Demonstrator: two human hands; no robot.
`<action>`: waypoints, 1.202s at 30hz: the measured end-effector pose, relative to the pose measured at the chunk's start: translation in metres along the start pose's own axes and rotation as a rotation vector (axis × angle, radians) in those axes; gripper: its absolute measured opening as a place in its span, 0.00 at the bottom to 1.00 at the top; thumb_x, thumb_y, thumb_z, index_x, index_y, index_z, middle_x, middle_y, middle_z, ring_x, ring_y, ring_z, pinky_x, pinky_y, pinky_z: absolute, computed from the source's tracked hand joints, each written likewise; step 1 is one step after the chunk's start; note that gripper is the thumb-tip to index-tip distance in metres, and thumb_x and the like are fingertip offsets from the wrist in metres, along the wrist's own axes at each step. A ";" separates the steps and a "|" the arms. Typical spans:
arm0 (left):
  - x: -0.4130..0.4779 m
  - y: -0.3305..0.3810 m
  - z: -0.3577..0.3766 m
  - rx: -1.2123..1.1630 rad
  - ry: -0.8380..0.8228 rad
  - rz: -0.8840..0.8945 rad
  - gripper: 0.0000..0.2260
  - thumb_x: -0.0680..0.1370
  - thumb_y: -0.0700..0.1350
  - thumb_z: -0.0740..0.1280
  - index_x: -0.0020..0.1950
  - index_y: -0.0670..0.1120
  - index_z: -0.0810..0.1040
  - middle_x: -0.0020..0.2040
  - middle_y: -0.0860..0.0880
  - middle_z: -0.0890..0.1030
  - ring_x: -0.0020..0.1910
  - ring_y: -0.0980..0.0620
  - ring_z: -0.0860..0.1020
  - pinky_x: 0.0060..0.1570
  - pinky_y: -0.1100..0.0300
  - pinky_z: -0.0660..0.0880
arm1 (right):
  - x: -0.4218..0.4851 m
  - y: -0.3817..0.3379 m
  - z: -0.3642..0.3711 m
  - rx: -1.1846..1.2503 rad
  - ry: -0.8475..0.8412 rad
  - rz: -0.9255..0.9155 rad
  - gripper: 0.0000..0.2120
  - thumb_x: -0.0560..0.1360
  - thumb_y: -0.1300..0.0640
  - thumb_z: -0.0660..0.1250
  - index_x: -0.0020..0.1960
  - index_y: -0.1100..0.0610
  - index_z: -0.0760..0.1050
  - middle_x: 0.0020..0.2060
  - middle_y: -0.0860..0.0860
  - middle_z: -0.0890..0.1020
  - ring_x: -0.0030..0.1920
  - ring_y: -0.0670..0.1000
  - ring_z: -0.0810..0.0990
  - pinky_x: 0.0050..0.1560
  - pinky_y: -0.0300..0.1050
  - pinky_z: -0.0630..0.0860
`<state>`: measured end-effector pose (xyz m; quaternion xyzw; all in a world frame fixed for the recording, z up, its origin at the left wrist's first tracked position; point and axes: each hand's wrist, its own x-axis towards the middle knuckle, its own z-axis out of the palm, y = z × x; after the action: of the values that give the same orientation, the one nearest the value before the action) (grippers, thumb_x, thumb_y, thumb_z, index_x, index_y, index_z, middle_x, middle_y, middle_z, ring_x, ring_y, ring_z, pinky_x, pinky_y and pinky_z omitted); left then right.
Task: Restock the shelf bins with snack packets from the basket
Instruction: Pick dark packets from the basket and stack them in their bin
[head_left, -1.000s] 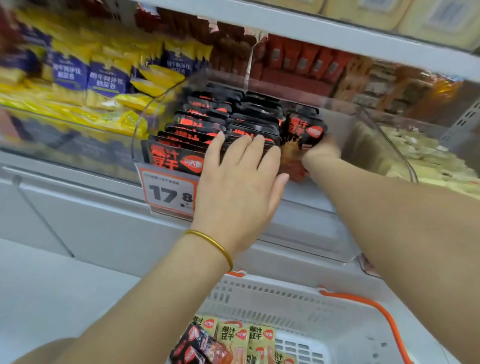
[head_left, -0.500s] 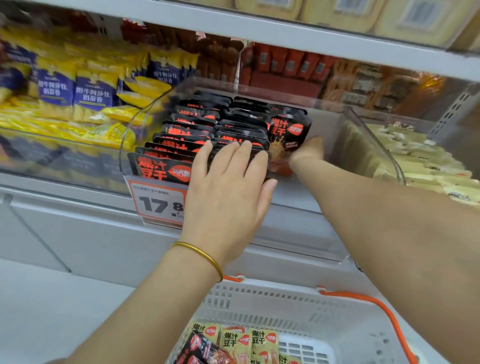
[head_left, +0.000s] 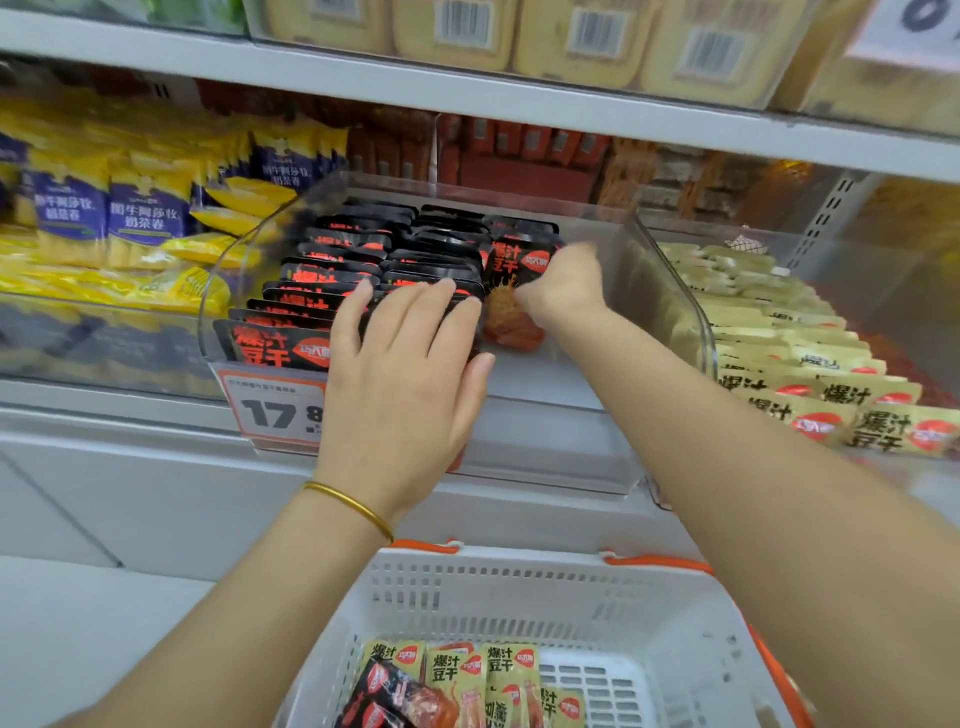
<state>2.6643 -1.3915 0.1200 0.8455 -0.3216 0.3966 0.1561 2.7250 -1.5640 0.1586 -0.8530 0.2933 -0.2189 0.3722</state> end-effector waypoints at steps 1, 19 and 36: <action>0.000 0.004 -0.007 -0.019 0.062 0.027 0.15 0.79 0.49 0.58 0.60 0.44 0.78 0.60 0.46 0.78 0.59 0.44 0.75 0.62 0.47 0.62 | -0.019 -0.004 -0.015 0.029 0.012 -0.082 0.16 0.73 0.63 0.67 0.58 0.58 0.66 0.56 0.57 0.75 0.49 0.54 0.75 0.44 0.45 0.72; -0.124 0.074 0.024 -0.071 -1.014 0.128 0.12 0.78 0.47 0.58 0.55 0.46 0.78 0.56 0.48 0.79 0.58 0.46 0.73 0.57 0.50 0.70 | -0.247 0.293 0.064 -0.671 -1.224 -0.227 0.18 0.78 0.57 0.65 0.66 0.60 0.70 0.59 0.56 0.76 0.58 0.57 0.75 0.60 0.51 0.72; -0.115 0.076 0.031 -0.337 -1.319 -0.146 0.19 0.78 0.51 0.64 0.68 0.47 0.68 0.57 0.48 0.76 0.52 0.49 0.75 0.52 0.57 0.72 | -0.154 0.204 -0.015 -0.271 -1.097 -0.328 0.03 0.76 0.59 0.66 0.49 0.58 0.76 0.37 0.46 0.75 0.40 0.46 0.73 0.39 0.35 0.67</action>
<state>2.5762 -1.4156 0.0127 0.8941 -0.3488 -0.2684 0.0833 2.5349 -1.5815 -0.0114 -0.9158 -0.0526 0.2392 0.3183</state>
